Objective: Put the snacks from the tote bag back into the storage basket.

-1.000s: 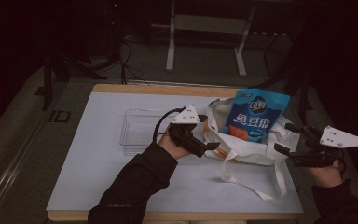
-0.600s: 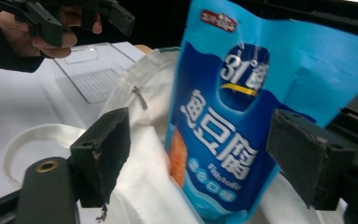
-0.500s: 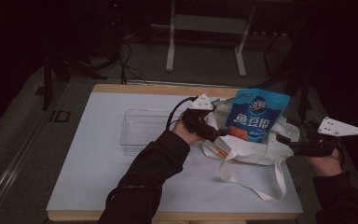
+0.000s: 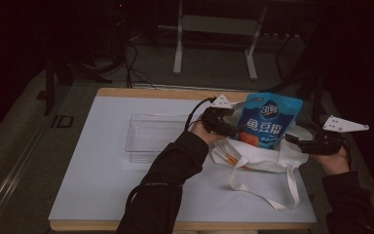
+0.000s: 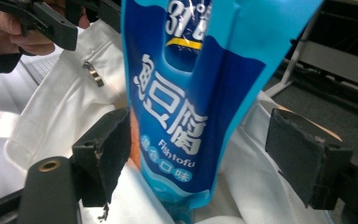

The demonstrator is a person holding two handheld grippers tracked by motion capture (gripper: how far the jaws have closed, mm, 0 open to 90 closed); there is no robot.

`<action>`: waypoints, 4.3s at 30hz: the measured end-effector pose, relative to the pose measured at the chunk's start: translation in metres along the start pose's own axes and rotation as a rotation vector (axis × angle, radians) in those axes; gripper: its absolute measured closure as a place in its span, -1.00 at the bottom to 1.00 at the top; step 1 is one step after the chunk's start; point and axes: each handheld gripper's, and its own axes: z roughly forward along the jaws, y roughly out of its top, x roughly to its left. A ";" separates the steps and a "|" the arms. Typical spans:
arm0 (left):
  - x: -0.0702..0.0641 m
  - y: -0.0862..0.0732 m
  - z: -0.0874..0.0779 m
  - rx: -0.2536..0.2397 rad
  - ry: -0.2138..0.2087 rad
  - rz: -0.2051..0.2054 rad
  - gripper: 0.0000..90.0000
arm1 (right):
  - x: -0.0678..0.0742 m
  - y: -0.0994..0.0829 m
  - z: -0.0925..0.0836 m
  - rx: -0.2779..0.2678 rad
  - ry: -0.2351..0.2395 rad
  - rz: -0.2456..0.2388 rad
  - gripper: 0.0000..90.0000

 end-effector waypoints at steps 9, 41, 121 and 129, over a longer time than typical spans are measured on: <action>-0.004 0.012 0.020 0.064 0.022 0.039 -0.06 | -0.010 -0.003 0.017 0.026 0.043 0.028 -0.44; -0.005 0.025 0.044 0.189 0.039 0.082 0.84 | -0.008 0.005 0.039 0.076 0.100 0.009 0.65; -0.026 0.123 -0.095 0.108 -0.076 0.242 1.00 | 0.043 0.150 0.005 -0.011 0.198 -0.171 0.98; -0.026 0.122 -0.128 0.116 -0.022 0.245 1.00 | 0.058 0.169 0.022 -0.021 0.235 -0.196 0.98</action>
